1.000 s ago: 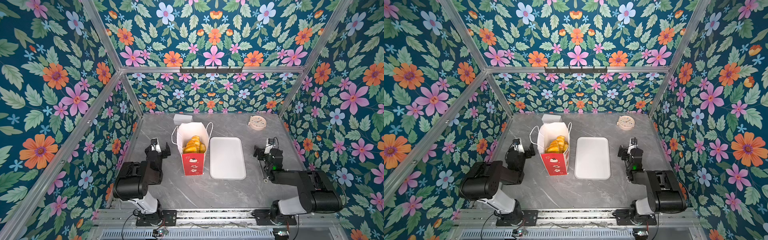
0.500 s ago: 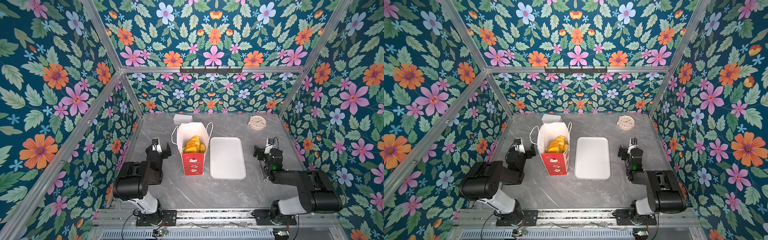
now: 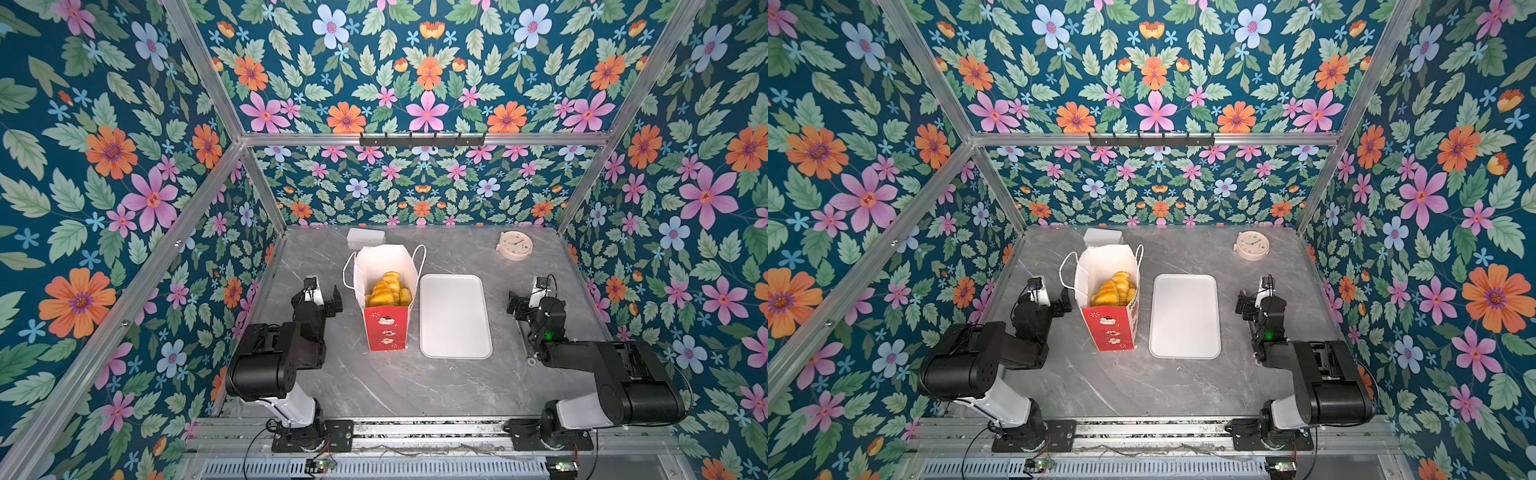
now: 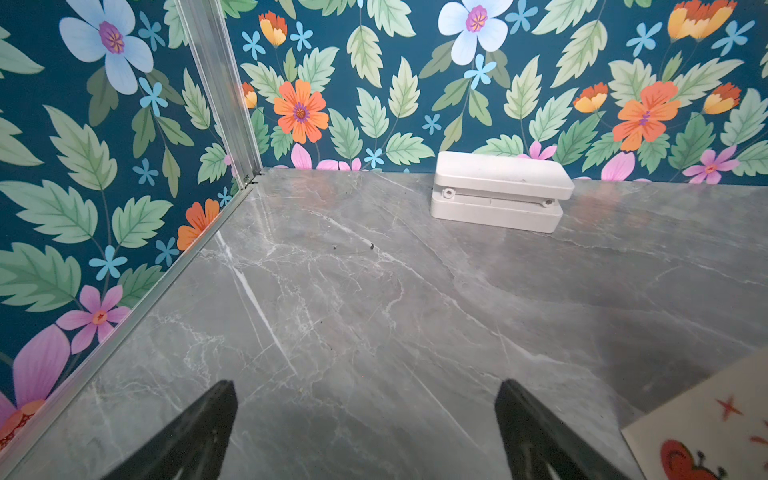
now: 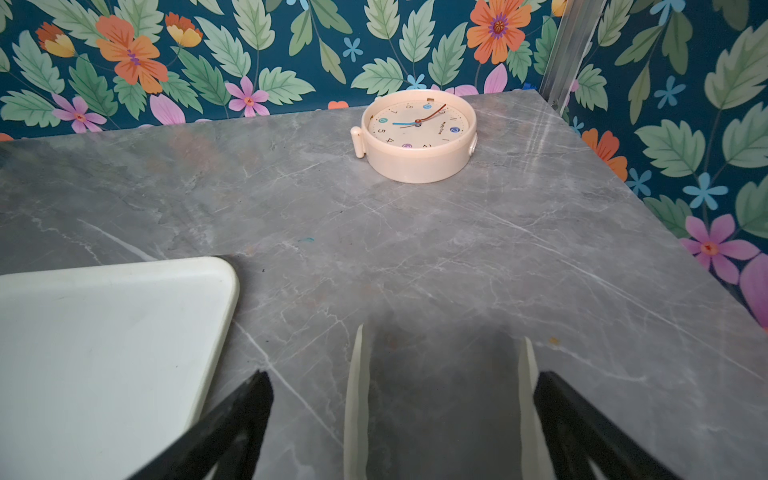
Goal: Take the fake bread out of the paper bag
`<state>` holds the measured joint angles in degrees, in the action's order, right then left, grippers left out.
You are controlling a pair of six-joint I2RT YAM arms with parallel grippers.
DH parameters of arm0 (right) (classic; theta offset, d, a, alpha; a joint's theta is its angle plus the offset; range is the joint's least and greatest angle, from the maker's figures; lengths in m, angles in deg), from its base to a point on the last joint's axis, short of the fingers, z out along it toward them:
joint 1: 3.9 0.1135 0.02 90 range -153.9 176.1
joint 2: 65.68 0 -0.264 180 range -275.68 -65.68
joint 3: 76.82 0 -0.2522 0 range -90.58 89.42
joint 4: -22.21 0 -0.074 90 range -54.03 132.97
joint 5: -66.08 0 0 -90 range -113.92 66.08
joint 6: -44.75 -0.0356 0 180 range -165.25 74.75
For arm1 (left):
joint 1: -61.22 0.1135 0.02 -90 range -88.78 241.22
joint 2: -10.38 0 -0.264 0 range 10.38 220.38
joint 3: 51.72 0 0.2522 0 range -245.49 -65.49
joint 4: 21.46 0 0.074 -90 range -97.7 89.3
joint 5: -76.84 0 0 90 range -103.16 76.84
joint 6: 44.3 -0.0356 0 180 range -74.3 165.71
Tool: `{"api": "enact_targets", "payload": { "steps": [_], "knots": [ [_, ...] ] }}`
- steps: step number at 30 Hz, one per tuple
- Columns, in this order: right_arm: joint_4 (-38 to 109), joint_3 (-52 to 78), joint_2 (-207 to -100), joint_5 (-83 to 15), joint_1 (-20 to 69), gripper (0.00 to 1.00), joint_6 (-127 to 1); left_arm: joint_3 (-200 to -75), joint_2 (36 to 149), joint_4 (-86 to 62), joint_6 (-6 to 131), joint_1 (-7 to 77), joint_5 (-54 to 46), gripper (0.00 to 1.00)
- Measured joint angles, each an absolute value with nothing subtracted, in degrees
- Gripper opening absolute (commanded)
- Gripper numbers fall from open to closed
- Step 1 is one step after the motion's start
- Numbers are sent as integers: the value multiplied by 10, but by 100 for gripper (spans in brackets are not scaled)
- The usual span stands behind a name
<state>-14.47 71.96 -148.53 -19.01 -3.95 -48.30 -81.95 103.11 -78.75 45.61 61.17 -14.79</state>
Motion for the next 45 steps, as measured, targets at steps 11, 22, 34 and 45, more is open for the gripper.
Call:
{"api": "enact_targets", "payload": {
  "steps": [11, 22, 34, 45],
  "knots": [
    [-145, 720, -1485, -190, -40, 99, -483, -819, 1031, -788, 456, 612, -148, 100],
    [-1, 642, -1357, -169, -23, 99, -486, -830, 817, -679, 480, 604, -191, 97],
    [383, 531, -1190, -118, 93, 99, -659, -1115, 467, -75, 676, 530, -204, 87],
    [507, 538, -1185, -158, 111, 99, -704, -1202, 469, 233, 787, 527, 117, 84]
  ]
}}
